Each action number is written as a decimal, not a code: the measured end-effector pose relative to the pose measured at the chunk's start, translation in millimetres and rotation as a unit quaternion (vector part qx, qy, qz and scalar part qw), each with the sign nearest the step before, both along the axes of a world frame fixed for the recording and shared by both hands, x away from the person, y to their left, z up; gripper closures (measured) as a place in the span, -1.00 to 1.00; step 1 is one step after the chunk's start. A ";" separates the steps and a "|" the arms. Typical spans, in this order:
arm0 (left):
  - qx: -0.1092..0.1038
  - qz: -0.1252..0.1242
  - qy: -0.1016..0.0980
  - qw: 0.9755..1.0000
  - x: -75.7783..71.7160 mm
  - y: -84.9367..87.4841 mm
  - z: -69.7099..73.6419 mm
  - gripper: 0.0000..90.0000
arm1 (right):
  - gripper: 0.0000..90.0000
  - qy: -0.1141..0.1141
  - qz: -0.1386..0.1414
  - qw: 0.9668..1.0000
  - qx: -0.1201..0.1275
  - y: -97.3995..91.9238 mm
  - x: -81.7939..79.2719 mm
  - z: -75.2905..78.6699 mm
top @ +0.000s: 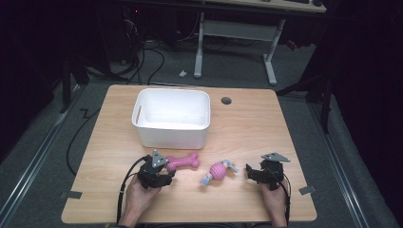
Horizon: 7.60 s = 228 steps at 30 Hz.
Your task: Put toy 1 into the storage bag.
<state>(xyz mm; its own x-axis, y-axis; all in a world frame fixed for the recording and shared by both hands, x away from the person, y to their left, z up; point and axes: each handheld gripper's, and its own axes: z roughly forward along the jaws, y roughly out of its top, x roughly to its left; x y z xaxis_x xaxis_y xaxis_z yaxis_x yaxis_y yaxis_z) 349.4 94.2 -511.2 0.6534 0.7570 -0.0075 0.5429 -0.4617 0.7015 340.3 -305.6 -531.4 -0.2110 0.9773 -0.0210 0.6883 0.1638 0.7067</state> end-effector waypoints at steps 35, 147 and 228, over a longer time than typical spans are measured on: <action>0.024 -0.004 0.012 1.000 8.0 -10.8 -5.3 0.41 | -0.64 0.000 0.001 1.000 0.000 0.1 -0.1 0.0; -0.038 -0.063 -0.052 0.996 37.7 29.9 164.4 0.45 | -0.64 -0.001 0.008 1.000 -0.001 0.8 -0.1 -0.1; 0.008 -0.077 0.039 0.996 115.5 13.3 138.5 0.44 | -0.64 0.000 0.009 1.000 -0.001 1.1 -0.2 0.0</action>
<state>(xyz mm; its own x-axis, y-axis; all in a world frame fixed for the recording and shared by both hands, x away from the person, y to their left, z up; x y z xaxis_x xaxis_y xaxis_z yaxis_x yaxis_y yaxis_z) 464.9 107.5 -372.8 0.7598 0.6481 -0.0513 0.5169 -0.5545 0.6522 340.2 -304.5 -531.4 -0.2292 0.9731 -0.0234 0.6847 0.1782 0.7067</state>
